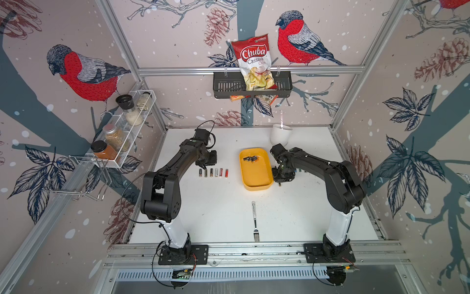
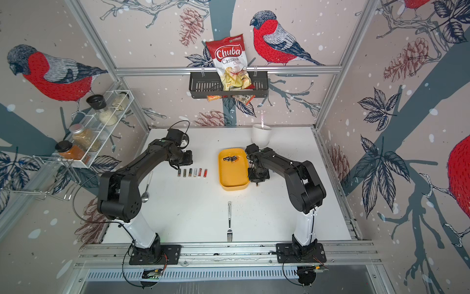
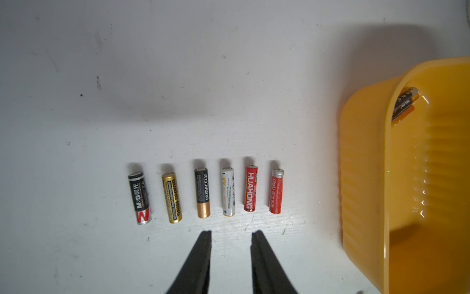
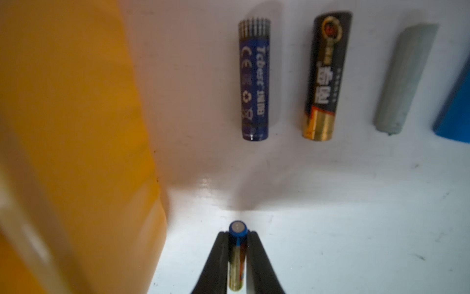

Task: Take the batteries out of the storage box
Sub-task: Place the battery at the center of the board.

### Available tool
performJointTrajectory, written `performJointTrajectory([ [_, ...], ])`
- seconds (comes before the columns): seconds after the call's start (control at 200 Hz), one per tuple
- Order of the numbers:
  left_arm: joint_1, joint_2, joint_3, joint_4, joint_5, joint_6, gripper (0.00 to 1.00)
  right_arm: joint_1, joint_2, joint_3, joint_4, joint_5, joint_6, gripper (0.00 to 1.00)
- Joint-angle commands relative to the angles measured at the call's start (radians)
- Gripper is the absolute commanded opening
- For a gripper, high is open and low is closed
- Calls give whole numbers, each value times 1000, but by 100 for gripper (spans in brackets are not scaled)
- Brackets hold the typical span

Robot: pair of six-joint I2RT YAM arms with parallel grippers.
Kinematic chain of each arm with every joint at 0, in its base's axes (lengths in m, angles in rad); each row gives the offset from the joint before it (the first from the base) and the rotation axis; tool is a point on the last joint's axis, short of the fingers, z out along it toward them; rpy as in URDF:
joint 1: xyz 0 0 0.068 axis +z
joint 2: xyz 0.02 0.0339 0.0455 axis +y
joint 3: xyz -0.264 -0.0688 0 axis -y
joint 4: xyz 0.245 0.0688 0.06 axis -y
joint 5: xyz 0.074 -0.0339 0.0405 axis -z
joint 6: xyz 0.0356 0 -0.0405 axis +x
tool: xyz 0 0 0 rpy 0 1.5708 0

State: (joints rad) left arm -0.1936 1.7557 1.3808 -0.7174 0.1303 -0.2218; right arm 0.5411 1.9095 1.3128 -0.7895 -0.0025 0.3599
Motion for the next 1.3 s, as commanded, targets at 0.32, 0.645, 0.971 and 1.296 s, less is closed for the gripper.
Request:
performJointTrajectory([
  [0.32,-18,10,23,-17,-9,-17,32,-1,25,-18,26,24,-31,18],
  [0.645,-28,19,30,-18,-12,-19,32,0,32,-20,30,22,-28,22],
  [0.971,-33,15,36,-22,-12,-21,32,1,24,-17,22,25,-28,26],
  [1.296,-53,22,77,-41,-21,-22,32,1,-7,9,-6,32,-22,30],
])
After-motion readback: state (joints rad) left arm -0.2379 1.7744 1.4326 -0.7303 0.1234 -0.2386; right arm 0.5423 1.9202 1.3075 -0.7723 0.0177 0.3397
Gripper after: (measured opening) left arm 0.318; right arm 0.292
